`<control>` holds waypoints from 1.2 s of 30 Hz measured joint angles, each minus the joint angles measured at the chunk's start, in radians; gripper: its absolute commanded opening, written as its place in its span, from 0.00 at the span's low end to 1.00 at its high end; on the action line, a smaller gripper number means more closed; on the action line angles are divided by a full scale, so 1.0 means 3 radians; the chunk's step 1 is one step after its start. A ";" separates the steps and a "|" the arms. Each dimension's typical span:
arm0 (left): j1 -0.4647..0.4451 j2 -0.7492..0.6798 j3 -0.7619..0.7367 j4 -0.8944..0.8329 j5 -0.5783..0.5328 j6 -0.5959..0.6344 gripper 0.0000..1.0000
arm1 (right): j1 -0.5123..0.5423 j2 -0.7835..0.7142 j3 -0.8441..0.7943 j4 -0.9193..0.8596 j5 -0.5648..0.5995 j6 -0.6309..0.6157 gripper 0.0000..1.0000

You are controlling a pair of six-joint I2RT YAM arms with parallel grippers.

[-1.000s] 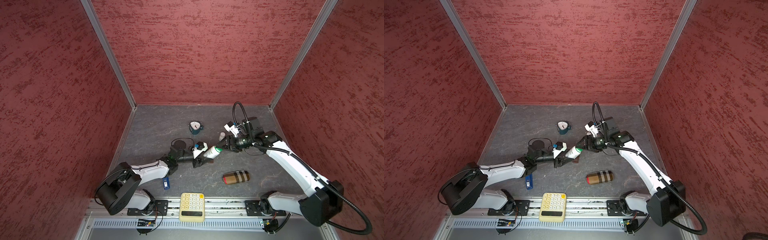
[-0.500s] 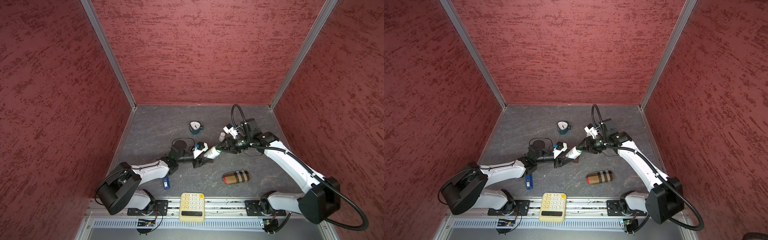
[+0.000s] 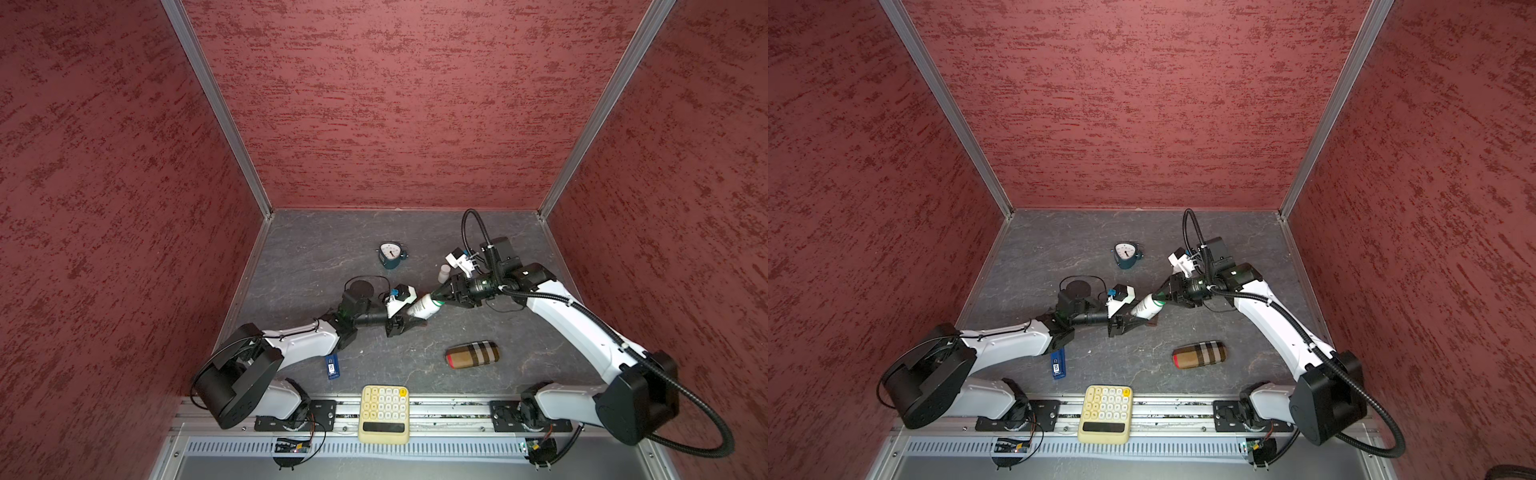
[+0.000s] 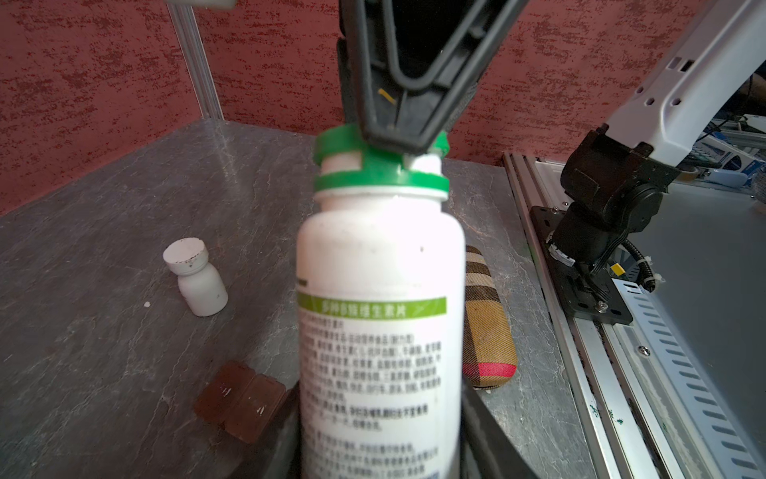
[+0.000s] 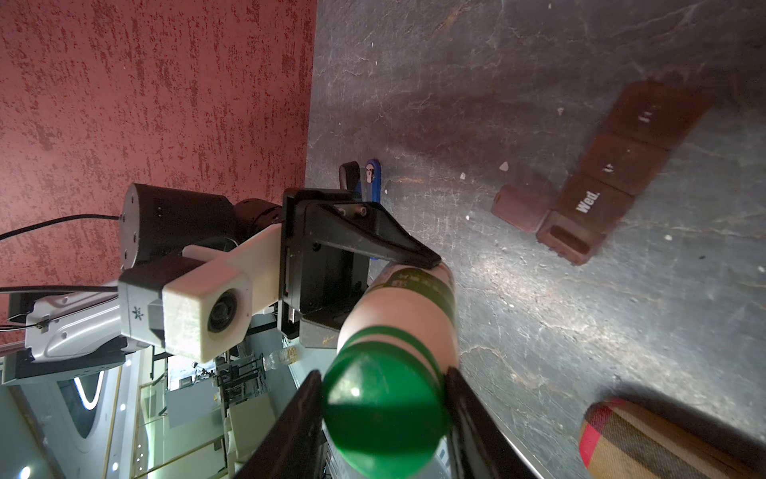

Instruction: Sort the pills into containers

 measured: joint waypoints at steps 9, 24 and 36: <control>-0.0024 0.0000 0.0019 -0.0011 0.0042 0.0018 0.00 | -0.0013 0.0019 0.0062 -0.0034 0.0010 -0.0039 0.44; -0.0090 0.0025 0.0158 -0.0224 -0.0062 0.0099 0.00 | -0.0020 0.0039 0.0240 -0.0371 0.0238 -0.0233 0.35; -0.0170 0.0037 0.0326 -0.0664 -0.0361 0.0168 0.00 | 0.0140 0.0039 0.0449 -0.0741 0.1186 -0.0449 0.31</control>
